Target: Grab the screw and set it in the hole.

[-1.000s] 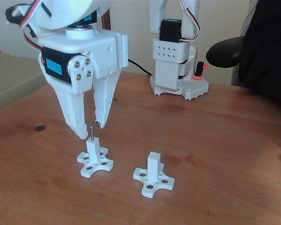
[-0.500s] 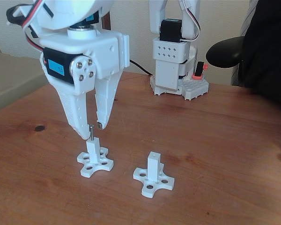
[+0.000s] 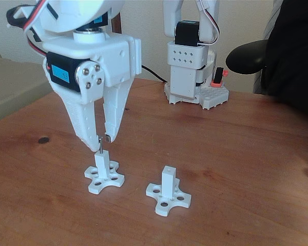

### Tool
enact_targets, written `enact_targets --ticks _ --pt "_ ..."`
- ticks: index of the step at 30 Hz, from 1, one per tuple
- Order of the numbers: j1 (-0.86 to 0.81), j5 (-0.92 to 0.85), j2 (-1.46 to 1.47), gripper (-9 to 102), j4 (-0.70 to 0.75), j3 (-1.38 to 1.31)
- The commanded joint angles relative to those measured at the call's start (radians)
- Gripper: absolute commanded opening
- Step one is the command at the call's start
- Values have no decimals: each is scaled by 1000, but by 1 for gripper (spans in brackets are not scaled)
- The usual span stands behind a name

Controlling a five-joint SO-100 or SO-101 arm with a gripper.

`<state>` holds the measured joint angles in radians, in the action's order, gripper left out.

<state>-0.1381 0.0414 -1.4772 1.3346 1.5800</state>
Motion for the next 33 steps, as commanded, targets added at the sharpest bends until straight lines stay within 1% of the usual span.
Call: enact_targets --ticks 1,33 --pt "-5 -11 -12 6 -12 -101" --pt "-12 -18 -5 2 -21 -112"
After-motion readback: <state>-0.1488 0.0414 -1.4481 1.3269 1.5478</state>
